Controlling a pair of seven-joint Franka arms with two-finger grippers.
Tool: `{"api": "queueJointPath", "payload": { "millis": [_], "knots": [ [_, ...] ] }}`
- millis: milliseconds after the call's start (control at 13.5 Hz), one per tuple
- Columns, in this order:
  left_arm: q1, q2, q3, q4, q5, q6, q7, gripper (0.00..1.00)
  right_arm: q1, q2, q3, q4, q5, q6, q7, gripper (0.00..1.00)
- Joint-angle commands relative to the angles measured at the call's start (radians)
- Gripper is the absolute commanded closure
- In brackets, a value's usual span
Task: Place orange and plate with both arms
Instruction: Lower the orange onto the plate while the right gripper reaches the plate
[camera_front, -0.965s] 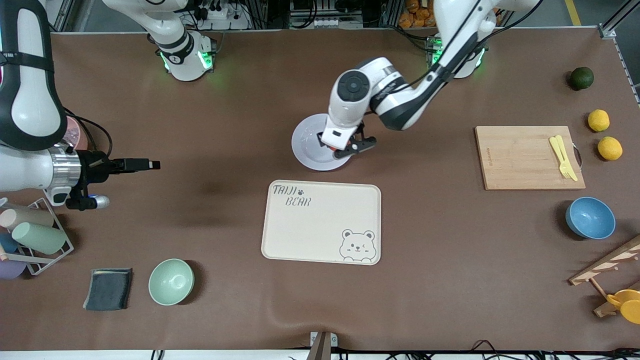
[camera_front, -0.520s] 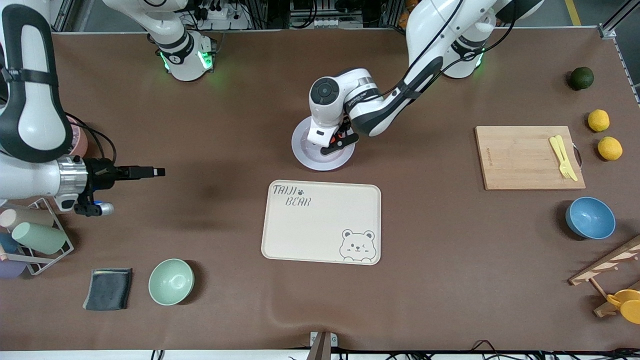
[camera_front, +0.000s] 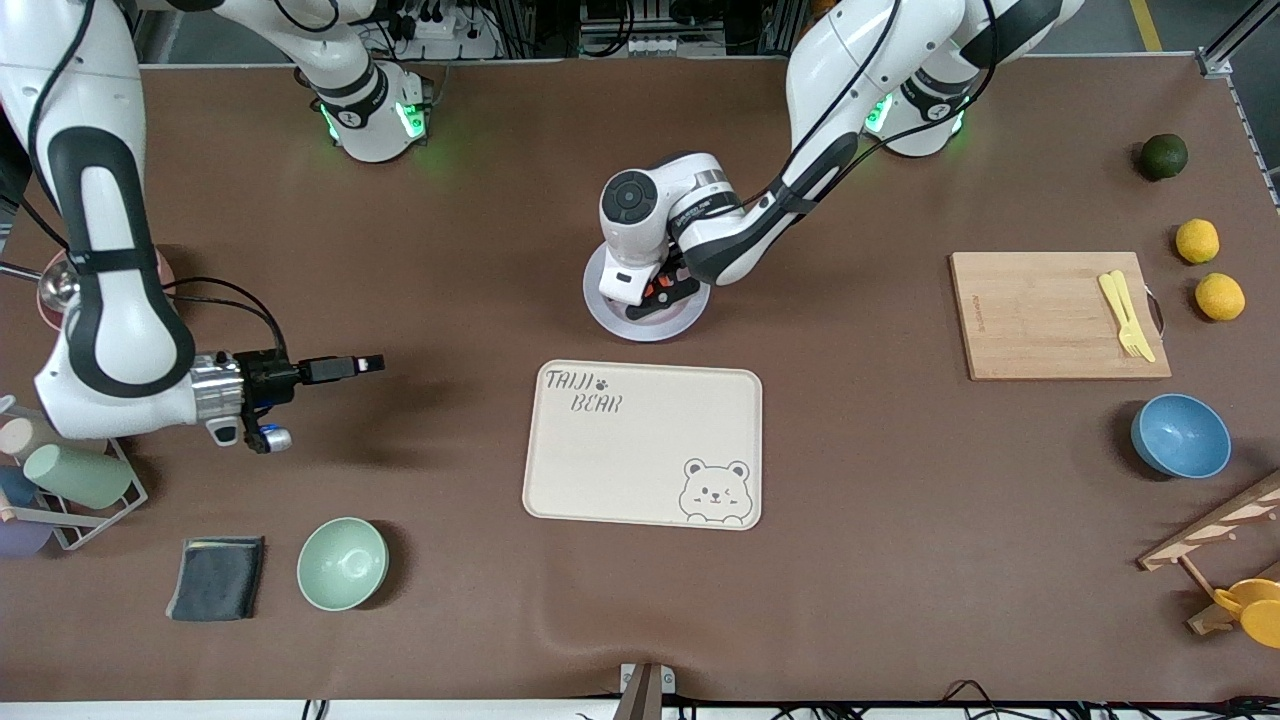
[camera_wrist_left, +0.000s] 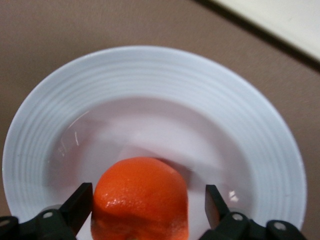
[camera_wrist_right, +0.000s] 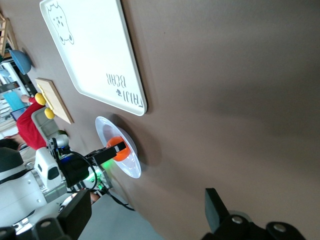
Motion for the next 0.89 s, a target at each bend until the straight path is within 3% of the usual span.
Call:
{"api": "queueJointPath", "payload": {
  "millis": [0, 371, 594, 816],
  "knots": [
    [0.014, -0.076, 0.008, 0.016, 0.027, -0.02, -0.035, 0.0, 0.019, 0.004, 0.004, -0.043, 0.09, -0.008, -0.018, 0.0],
    [0.173, -0.313, -0.001, 0.013, 0.02, -0.095, 0.019, 0.0, 0.082, 0.061, 0.004, -0.084, 0.177, 0.019, -0.182, 0.0],
    [0.298, -0.419, -0.003, 0.013, -0.006, -0.119, 0.196, 0.0, 0.099, 0.088, 0.004, -0.088, 0.21, 0.021, -0.277, 0.0],
    [0.437, -0.497, -0.003, 0.019, -0.075, -0.129, 0.429, 0.0, 0.169, 0.098, 0.004, -0.138, 0.307, 0.058, -0.325, 0.0]
  ]
}}
